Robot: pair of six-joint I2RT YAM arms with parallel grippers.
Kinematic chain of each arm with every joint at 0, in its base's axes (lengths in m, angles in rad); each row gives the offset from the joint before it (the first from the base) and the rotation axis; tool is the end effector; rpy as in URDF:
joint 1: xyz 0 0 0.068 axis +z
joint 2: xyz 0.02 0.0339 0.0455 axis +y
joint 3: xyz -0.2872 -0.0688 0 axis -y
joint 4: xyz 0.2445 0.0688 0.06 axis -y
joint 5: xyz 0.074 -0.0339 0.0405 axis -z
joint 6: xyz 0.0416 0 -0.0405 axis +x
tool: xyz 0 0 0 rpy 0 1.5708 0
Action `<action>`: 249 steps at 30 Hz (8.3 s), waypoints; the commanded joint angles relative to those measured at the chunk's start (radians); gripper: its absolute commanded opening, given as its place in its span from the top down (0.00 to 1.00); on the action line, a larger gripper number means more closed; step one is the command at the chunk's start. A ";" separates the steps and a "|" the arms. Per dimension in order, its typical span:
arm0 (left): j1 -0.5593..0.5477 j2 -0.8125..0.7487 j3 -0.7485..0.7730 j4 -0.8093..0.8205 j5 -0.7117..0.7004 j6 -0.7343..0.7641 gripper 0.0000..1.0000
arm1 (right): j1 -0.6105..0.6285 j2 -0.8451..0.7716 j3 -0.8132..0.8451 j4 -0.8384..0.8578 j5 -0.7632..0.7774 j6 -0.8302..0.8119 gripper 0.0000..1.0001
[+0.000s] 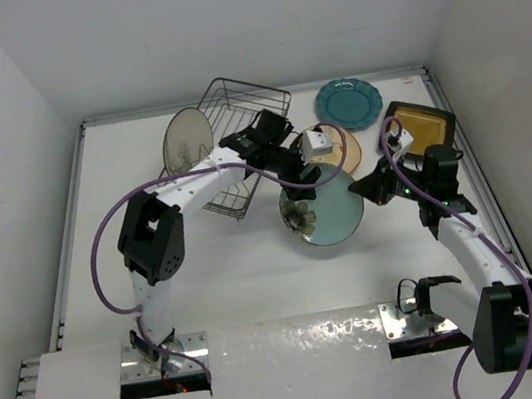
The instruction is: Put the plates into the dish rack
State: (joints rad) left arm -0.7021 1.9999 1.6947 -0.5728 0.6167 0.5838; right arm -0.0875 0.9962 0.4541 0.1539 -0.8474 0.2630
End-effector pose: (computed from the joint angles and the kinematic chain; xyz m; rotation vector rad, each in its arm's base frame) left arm 0.3354 -0.3152 0.2754 1.6403 1.7348 -0.8048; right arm 0.2003 0.0137 0.2414 -0.2290 1.9188 0.9397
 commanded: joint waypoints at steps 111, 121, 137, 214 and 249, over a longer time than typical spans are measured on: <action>0.365 -0.469 -0.432 0.548 -1.028 -0.291 1.00 | 0.008 -0.062 -0.028 -0.045 0.449 -0.013 0.13; 0.430 -0.397 -0.457 0.551 -0.835 -0.380 1.00 | 0.008 -0.057 -0.031 -0.043 0.436 -0.011 0.13; 0.470 -0.340 -0.429 0.510 -0.749 -0.407 0.60 | 0.006 -0.059 -0.025 -0.060 0.444 -0.005 0.13; 0.110 -0.302 -0.030 0.060 -0.137 -0.203 0.02 | 0.048 0.122 0.178 0.274 0.076 0.110 1.00; 0.107 -0.363 -0.133 0.200 -0.127 -0.484 1.00 | 0.072 0.162 0.199 0.352 0.045 0.282 0.84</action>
State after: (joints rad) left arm -0.5884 1.7031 1.5665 -0.4805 0.6025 0.1726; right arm -0.0250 1.1507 0.5831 0.5407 -0.8639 0.5278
